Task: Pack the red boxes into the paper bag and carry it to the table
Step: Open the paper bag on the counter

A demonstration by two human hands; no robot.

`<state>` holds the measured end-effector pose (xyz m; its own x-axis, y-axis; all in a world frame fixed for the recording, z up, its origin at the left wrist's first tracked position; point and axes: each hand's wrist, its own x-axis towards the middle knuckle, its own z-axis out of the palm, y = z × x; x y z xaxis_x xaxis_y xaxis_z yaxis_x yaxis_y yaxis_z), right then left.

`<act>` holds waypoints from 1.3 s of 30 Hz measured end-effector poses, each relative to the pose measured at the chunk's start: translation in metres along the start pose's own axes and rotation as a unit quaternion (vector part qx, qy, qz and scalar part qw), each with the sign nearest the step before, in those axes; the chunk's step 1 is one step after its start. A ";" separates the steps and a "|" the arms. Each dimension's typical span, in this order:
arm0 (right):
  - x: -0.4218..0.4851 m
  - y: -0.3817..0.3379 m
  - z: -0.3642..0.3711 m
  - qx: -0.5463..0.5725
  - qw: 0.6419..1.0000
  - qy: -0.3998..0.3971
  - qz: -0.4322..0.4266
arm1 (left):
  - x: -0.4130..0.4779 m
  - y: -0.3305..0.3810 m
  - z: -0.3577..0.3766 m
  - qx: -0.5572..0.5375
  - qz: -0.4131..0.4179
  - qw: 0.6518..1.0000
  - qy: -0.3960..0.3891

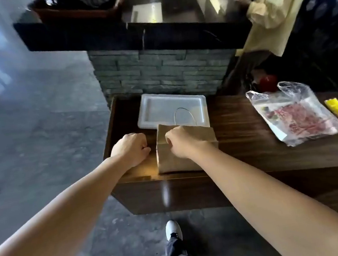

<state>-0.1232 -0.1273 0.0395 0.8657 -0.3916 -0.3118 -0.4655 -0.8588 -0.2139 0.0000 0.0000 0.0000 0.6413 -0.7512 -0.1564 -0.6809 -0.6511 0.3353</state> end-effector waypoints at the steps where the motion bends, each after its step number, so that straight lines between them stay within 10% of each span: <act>1: 0.006 0.013 -0.002 0.006 1.000 0.002 0.010 | 0.013 0.008 0.004 -0.011 0.032 0.999 0.009; 13: 0.031 0.137 0.045 0.158 0.986 0.053 0.032 | 0.067 0.011 0.053 -0.152 0.045 0.986 -0.048; 29: 0.024 0.154 0.074 0.457 0.826 0.121 0.306 | 0.055 0.026 0.074 -0.321 -0.136 0.937 0.026; 39: 0.011 0.148 0.056 0.471 0.795 0.249 0.289 | 0.048 0.038 0.059 -0.373 -0.138 0.910 0.116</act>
<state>-0.1927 -0.2401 -0.0473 0.3136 -0.9145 -0.2558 -0.5407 0.0495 -0.8398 -0.0156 -0.0674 -0.0500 0.8679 -0.4709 -0.1582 -0.1094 -0.4918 0.8638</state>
